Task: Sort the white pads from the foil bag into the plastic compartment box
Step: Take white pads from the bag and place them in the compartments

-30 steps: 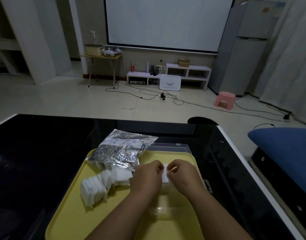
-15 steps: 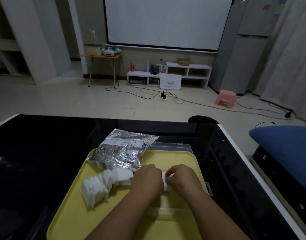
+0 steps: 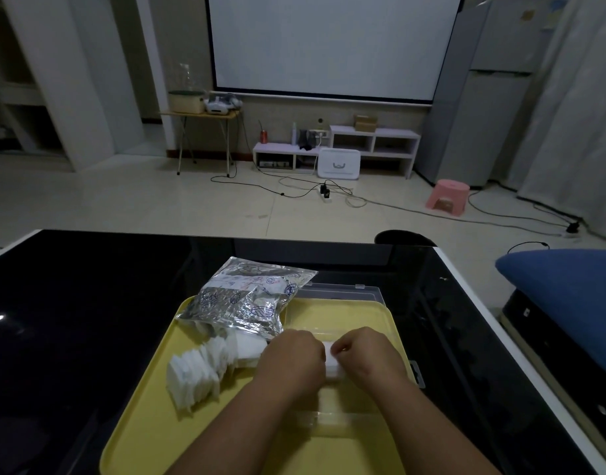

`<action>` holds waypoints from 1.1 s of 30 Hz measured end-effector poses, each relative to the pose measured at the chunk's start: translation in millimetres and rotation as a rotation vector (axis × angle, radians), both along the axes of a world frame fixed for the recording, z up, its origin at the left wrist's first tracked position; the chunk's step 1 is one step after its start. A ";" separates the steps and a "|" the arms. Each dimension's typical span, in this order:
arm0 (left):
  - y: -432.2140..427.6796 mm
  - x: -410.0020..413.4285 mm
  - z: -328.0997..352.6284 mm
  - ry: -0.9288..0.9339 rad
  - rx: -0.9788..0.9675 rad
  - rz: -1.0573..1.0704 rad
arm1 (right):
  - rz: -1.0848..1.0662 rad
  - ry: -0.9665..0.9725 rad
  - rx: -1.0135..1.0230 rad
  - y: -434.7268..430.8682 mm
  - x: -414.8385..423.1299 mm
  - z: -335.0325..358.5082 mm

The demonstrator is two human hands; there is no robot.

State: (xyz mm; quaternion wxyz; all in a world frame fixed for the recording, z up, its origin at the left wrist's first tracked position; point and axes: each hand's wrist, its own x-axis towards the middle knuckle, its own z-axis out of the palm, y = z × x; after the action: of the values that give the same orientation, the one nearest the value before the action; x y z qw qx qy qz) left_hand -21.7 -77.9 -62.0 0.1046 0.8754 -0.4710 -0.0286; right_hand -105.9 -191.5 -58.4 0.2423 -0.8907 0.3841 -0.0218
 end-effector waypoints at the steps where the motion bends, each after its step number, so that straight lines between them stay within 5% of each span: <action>1: 0.3 0.5 0.0 -0.001 -0.003 -0.006 | 0.000 0.001 0.005 0.1 -0.1 0.2; 20: 22.8 1.9 20.5 0.270 -0.143 0.014 | 0.049 -0.114 0.038 3.3 0.8 11.3; 33: 73.8 27.6 50.7 0.225 -0.372 0.219 | 0.118 -0.237 0.060 28.2 9.4 23.0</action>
State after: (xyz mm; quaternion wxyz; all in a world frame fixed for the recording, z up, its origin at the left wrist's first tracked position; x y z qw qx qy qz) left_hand 6.0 -4.1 -11.3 0.3182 0.8782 -0.3560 -0.0272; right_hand -96.5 -163.3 -35.3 0.3136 -0.8952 0.3001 -0.1010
